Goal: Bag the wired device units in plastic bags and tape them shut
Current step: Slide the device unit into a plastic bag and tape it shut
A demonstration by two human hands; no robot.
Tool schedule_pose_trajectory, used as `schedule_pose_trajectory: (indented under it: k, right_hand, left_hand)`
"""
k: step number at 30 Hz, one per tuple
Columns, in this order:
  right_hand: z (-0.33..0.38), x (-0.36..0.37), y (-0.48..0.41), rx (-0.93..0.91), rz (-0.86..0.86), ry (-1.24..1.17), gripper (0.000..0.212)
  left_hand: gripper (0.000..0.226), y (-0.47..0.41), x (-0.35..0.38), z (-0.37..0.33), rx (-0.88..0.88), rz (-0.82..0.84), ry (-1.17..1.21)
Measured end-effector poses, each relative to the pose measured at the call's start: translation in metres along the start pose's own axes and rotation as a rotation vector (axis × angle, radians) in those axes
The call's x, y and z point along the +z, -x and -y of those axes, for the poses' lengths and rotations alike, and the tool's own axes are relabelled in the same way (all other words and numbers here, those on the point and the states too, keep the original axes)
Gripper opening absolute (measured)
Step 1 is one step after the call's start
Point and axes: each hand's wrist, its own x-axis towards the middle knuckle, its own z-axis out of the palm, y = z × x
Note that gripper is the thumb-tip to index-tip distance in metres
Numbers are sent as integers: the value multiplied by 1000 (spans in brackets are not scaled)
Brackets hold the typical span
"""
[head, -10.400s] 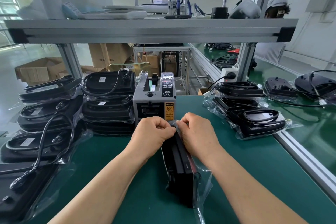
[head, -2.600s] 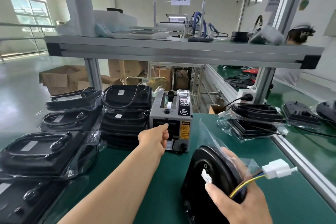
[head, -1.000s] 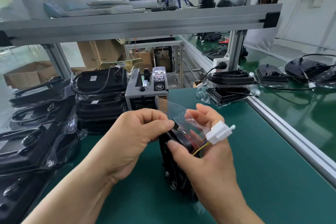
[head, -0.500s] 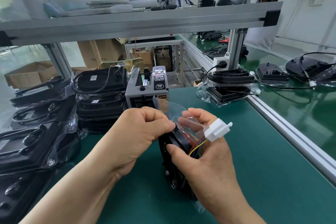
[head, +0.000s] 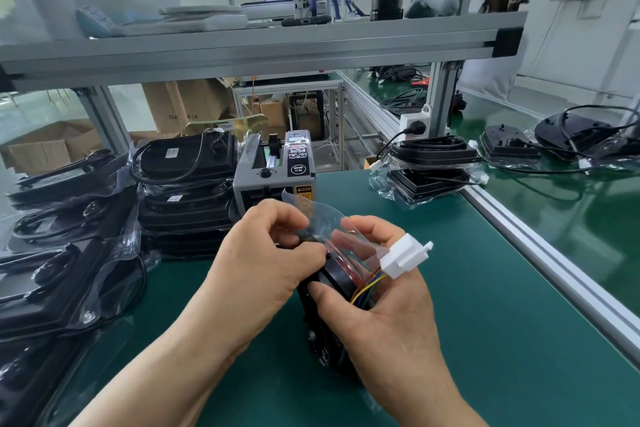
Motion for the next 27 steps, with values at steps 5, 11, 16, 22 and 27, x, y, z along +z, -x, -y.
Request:
schedule_pose_trajectory:
  k: [5,11,16,22,27]
  right_hand:
    - [-2,-1,0,15,16,0,58]
    - [-2,-3,-3,125,57,-14,70]
    - [4,-9,-2,154,172,131,39]
    - [-12,-1,-3,37,211,113,44]
    - [-50,-4,-6,72,377,-72,93]
  left_hand:
    - [27,6,9,4,-95,20,217]
    - [12,1,20,9,-167,-36,384]
    - [21,3,21,20,-239,-53,423]
    - [48,11,9,22,-230,65,516]
    - [56,3,-6,31,53,16,158]
